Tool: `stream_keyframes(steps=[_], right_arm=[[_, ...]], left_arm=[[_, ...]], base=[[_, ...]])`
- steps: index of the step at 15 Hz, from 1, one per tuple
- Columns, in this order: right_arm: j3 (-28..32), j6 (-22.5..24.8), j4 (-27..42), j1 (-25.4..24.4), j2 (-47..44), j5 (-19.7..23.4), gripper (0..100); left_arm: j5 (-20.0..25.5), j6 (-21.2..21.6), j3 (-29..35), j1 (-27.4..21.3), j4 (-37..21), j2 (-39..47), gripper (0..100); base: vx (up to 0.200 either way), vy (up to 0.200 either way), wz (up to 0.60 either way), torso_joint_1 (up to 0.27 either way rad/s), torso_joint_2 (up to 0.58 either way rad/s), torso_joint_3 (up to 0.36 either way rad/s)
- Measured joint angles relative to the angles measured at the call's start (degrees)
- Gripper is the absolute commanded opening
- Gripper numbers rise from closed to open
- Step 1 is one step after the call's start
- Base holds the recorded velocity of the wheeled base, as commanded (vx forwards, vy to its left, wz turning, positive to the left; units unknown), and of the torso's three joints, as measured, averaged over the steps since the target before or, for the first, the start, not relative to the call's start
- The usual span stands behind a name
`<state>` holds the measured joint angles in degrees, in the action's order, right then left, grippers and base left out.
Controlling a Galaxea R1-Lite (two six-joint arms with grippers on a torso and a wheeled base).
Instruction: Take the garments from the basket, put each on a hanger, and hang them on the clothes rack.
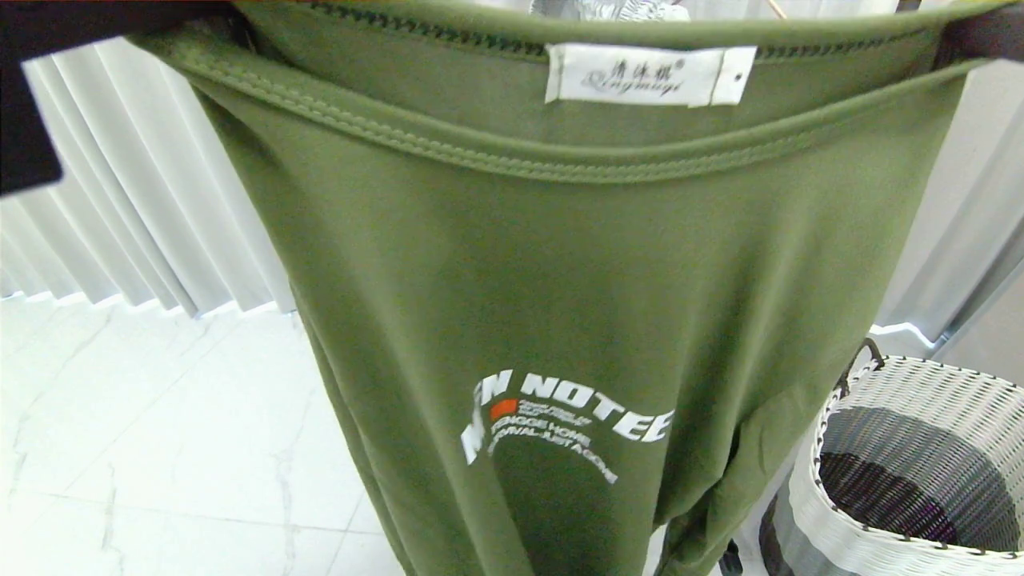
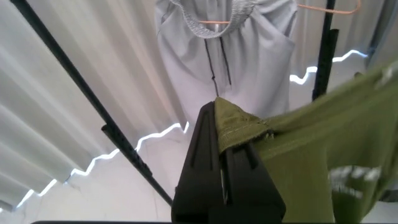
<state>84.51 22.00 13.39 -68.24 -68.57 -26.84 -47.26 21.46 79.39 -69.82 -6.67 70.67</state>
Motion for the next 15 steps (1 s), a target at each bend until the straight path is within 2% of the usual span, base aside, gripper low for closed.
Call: stream_keyframes(steps=[5, 9, 10, 12, 15], right_arm=[[-5.2, 0.0, -0.4, -0.6, 4.5, 1.4, 100], [-6.9, -0.1, 0.0, 0.5, 7.4, 2.4, 100], [-7.1, -0.3, 0.6, 3.2, 7.7, 2.2, 100], [-7.0, -0.1, 4.8, 12.8, 8.0, 2.1, 100], [-6.1, -0.1, 13.9, 30.5, 8.1, 2.4, 100]], left_arm=[[0.0, 0.0, -2.8, 8.7, 0.0, -1.2, 0], [-0.1, 0.7, -5.0, 10.5, 0.0, -2.7, 0], [-0.1, 1.1, -5.5, 10.7, 0.0, -3.4, 0], [0.0, 2.7, -7.3, 12.3, -0.1, -5.0, 0], [0.9, 6.1, -12.7, 16.6, -0.1, -9.6, 0]], base=[[0.000, 0.000, 0.00, 0.000, 0.00, 0.000], [0.000, 0.000, 0.00, 0.000, 0.00, 0.000], [0.000, 0.000, 0.00, 0.000, 0.00, 0.000], [0.000, 0.000, 0.00, 0.000, 0.00, 0.000], [0.000, 0.000, 0.00, 0.000, 0.00, 0.000]])
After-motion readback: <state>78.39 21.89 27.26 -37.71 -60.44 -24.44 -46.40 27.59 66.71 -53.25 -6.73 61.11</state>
